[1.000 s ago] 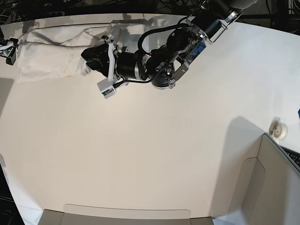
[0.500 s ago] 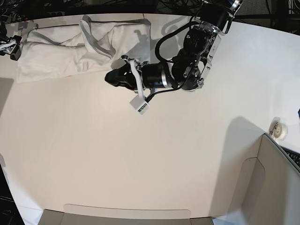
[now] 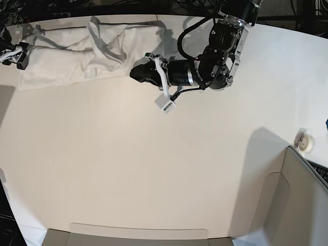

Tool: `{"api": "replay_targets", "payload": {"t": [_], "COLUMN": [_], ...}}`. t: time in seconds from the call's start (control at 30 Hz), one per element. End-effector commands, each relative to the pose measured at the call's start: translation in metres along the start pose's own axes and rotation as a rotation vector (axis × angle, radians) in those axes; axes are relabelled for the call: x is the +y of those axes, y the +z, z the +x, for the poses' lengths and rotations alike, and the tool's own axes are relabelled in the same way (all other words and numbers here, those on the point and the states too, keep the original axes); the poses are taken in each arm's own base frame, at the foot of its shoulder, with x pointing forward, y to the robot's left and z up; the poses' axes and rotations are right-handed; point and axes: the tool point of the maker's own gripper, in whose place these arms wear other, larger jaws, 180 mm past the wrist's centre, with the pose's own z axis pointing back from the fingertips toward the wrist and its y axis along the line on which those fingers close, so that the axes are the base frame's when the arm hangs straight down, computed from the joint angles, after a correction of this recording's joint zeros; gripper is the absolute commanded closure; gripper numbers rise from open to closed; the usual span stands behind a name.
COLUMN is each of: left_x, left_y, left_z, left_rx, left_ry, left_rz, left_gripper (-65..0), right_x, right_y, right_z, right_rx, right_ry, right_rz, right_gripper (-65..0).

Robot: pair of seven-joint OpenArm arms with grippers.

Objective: Layout the t-shirt on the table in an organized manner, then fold the t-shirt properly
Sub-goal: 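Lay the strip end down beside the right gripper and press it flat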

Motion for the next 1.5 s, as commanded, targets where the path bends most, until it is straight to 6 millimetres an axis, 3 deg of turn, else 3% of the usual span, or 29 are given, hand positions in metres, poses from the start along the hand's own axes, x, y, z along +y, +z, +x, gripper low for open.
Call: {"api": "replay_targets", "payload": {"t": [0.0,0.23,0.4,0.57,0.67,0.8,0.87,1.13,1.47], "left_x": [-0.015,-0.028,-0.039,-0.053,-0.073,-0.1,-0.097,-0.041,-0.027], "left_y": [-0.004,-0.033,-0.04,-0.037,-0.031,-0.021,-0.021,-0.03,-0.044], "left_z": [0.011,0.001,-0.009,0.002,-0.004,0.011,0.015,0.016,0.013], "left_rx": [-0.04,0.017,0.049,0.031,0.072,0.069,0.059,0.097,0.101], "left_ry": [-0.025,-0.055,-0.072,-0.131,-0.219,-0.361,-0.361,-0.53,-0.623], "left_rz": [-0.048,-0.101,-0.126,-0.149,-0.183,-0.217,-0.205,0.083,0.208], "left_gripper": [0.0,0.0,0.0,0.0,0.0,-0.1,-0.1,-0.1,-0.1], "right_x": [-0.003,-0.001,-0.002,-0.001,-0.001,0.001,0.001,0.0,0.001], "right_y": [0.005,0.003,0.004,0.003,0.003,0.002,0.002,0.002,0.001], "right_z": [0.013,0.015,0.014,0.015,0.015,0.02,0.02,0.019,0.02], "right_rx": [-0.038,-0.042,-0.039,-0.042,-0.044,-0.055,-0.056,-0.052,-0.055], "right_ry": [0.013,0.015,0.015,0.014,0.014,0.013,0.013,0.014,0.011], "right_rz": [-0.008,-0.003,-0.004,-0.002,-0.002,0.002,0.003,0.001,0.004], "right_gripper": [-40.0,-40.0,-40.0,-40.0,-40.0,-40.0,-40.0,-39.8,-39.8]}}
